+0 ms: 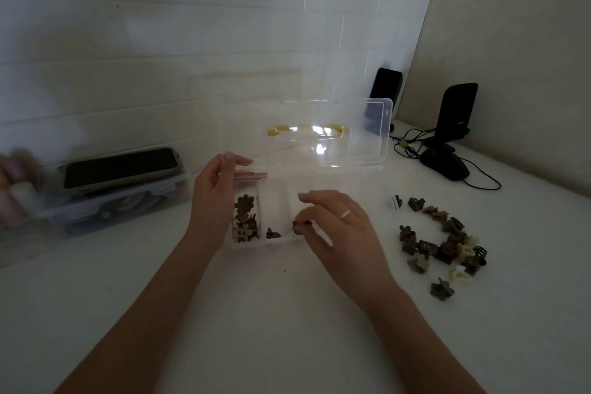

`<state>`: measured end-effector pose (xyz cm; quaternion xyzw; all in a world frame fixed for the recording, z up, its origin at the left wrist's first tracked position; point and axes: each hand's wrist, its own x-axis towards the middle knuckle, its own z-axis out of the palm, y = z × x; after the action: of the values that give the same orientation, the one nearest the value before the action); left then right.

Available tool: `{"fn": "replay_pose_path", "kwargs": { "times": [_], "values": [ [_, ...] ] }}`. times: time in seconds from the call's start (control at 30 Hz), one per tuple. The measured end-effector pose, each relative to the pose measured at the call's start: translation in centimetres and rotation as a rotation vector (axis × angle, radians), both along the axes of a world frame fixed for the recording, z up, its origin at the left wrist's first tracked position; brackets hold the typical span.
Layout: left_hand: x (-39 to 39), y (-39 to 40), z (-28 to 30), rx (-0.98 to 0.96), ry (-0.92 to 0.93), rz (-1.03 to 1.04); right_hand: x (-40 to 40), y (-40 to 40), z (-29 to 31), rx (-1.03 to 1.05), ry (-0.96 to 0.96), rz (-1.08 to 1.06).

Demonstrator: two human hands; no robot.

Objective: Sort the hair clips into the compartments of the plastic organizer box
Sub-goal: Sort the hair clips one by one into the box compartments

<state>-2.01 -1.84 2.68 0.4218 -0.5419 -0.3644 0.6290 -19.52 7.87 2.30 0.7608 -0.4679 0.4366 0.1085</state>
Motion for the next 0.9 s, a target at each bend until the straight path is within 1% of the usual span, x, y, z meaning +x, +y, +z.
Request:
{"fn": "replay_pose_path", "kwargs": {
  "times": [0.03,0.07,0.13,0.17,0.23,0.3,0.33,0.37,0.4,0.53,0.67,0.8,0.83,0.9],
  "values": [
    [0.0,-0.1,-0.1,-0.002,0.002,-0.003,0.0,-0.2,-0.2,-0.003,0.039,-0.009],
    [0.1,-0.1,-0.1,-0.003,0.001,-0.009,-0.2,-0.4,-0.1,-0.005,0.023,-0.027],
    [0.0,0.0,0.0,0.004,0.0,-0.021,-1.2,-0.1,0.5,-0.031,-0.102,-0.112],
    [0.0,0.1,0.1,0.008,0.005,-0.026,-1.9,0.1,0.8,-0.051,-0.167,-0.191],
    [0.0,0.2,0.1,0.006,0.011,-0.027,-3.7,0.5,1.1,-0.046,-0.262,-0.43],
    [-0.1,0.2,0.2,0.003,0.009,-0.019,-5.2,0.5,1.0,0.106,-0.322,-0.7],
    [-0.1,0.2,0.2,0.007,0.016,-0.02,-5.7,0.5,0.8,0.22,-0.322,-0.797],
    [-0.1,0.2,0.2,0.01,0.021,-0.024,-6.0,0.4,0.7,0.323,-0.31,-0.851],
    [0.0,0.2,0.2,0.01,0.017,-0.028,-6.2,0.3,0.4,0.393,-0.297,-0.869],
    [0.1,0.1,0.0,-0.004,0.007,-0.035,-6.8,0.2,0.0,0.438,-0.293,-0.879],
    [0.5,-0.3,-0.2,0.001,0.013,-0.001,-7.5,0.3,-0.2,0.58,-0.273,-0.912],
    [0.8,-0.8,-0.4,0.016,0.04,0.037,-7.6,-0.4,-1.2,0.713,-0.166,-0.893],
    [1.0,-0.9,-0.5,0.022,0.05,0.04,-7.7,-0.7,-1.3,0.713,-0.152,-0.891],
    [1.1,-1.1,-0.6,0.033,0.069,0.044,-8.1,-1.6,-1.0,0.645,-0.124,-0.904]
  ]
}}
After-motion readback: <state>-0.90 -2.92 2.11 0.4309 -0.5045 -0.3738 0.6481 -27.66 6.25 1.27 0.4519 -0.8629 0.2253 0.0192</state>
